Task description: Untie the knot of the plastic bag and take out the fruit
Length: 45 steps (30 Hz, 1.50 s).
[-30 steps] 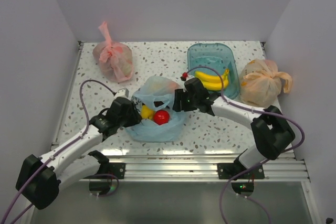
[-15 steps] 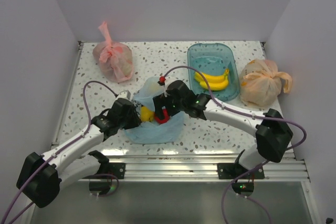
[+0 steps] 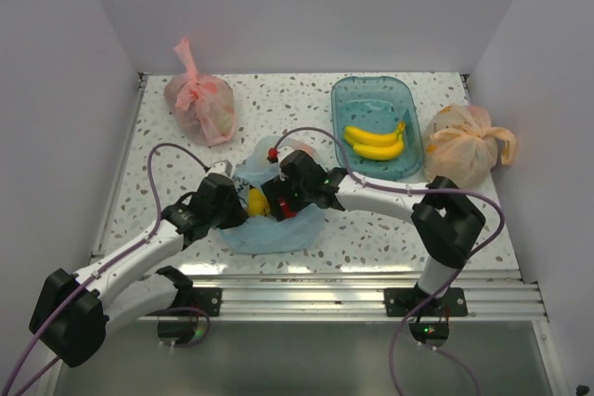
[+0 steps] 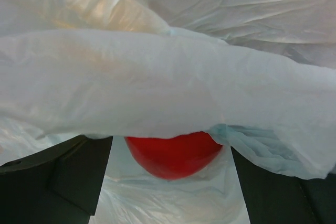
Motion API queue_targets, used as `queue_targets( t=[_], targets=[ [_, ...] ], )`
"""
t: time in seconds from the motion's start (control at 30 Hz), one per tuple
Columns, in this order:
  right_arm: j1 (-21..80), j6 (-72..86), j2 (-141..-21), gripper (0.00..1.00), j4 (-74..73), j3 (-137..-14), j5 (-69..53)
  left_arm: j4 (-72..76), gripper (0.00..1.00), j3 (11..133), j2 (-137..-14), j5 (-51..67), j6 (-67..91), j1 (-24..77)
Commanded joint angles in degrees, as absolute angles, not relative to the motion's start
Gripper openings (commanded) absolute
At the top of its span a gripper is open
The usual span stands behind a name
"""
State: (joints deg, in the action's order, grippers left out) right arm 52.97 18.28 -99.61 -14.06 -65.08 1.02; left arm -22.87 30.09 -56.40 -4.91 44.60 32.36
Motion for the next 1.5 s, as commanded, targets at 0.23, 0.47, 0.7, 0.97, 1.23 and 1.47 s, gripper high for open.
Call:
queue_targets(
  t=[0.23,0.47,0.7,0.97,1.23,1.47],
  targets=[
    [54.14,14.25,-93.97,0.43,-13.44,-66.35,1.58,-23.55,0.09,30.94,-56.16,-6.32,43.6,32.26],
    [53.97,10.38,-84.83,0.24,-20.29,-69.52,-3.42,-24.78,0.08,31.55,-55.99,-7.47,43.33,32.26],
    [48.27,7.65,-78.93,0.15,-23.29,-75.76,-1.05,-25.31,0.08,31.99,-55.99,-8.0,42.89,32.26],
    [29.48,10.36,-83.84,0.13,-16.27,-78.57,6.3,-25.31,0.08,32.08,-55.99,-7.3,42.54,32.26],
    [17.15,19.24,-101.32,0.2,-8.88,-86.55,10.19,-24.87,0.07,32.08,-55.28,-6.68,42.72,32.26],
    [15.38,20.39,-113.37,0.62,-8.61,-94.91,10.72,-24.43,0.07,31.29,-54.58,-6.24,43.15,32.26]
  ],
)
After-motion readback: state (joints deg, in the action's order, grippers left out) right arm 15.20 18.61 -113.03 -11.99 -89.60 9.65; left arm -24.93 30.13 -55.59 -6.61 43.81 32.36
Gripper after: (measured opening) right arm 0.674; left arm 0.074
